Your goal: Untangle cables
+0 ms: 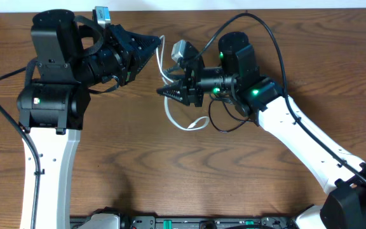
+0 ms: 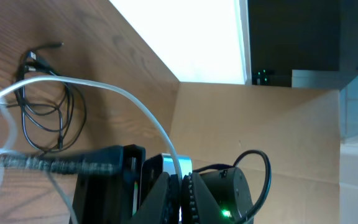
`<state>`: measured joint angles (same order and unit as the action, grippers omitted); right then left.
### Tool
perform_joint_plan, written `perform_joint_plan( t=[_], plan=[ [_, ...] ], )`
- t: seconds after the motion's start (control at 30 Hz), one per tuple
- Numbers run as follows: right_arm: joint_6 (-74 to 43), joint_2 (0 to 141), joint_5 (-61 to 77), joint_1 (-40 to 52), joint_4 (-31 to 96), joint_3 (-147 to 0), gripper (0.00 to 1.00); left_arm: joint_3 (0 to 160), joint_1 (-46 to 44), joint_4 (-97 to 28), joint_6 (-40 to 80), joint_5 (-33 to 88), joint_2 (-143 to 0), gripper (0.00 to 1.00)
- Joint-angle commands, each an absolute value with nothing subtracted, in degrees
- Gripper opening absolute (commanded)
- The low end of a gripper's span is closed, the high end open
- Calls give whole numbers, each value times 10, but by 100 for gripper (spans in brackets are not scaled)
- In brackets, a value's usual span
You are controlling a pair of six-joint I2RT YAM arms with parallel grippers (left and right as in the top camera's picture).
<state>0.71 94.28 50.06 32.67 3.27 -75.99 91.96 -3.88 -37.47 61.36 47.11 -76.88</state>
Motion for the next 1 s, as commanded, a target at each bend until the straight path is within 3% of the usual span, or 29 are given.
perform_joint_plan(
  t=[0.0, 0.03, 0.1, 0.3, 0.4, 0.67, 0.97],
  plan=[
    [-58, 947, 458, 327, 31, -761, 6, 924, -40, -374, 606, 432, -772, 8],
    [-89, 947, 439, 325, 30, -761, 1, 924, -40, -375, 592, 410, -772, 8],
    [-141, 944, 415, 318, 31, -761, 1, 922, -40, -376, 574, 362, -772, 9],
    [-188, 915, 346, 284, 50, -761, 1, 921, -40, -421, 559, 228, -772, 67],
    [-206, 887, 324, 259, 53, -770, 1, 921, -40, -441, 539, 176, -772, 78],
    [-261, 849, 307, 151, 132, -883, 1, 920, -40, -467, 464, 135, -772, 81],
    [-309, 852, 286, -46, 197, -959, 1, 904, -49, -480, 353, 141, -780, 80]
  ],
)
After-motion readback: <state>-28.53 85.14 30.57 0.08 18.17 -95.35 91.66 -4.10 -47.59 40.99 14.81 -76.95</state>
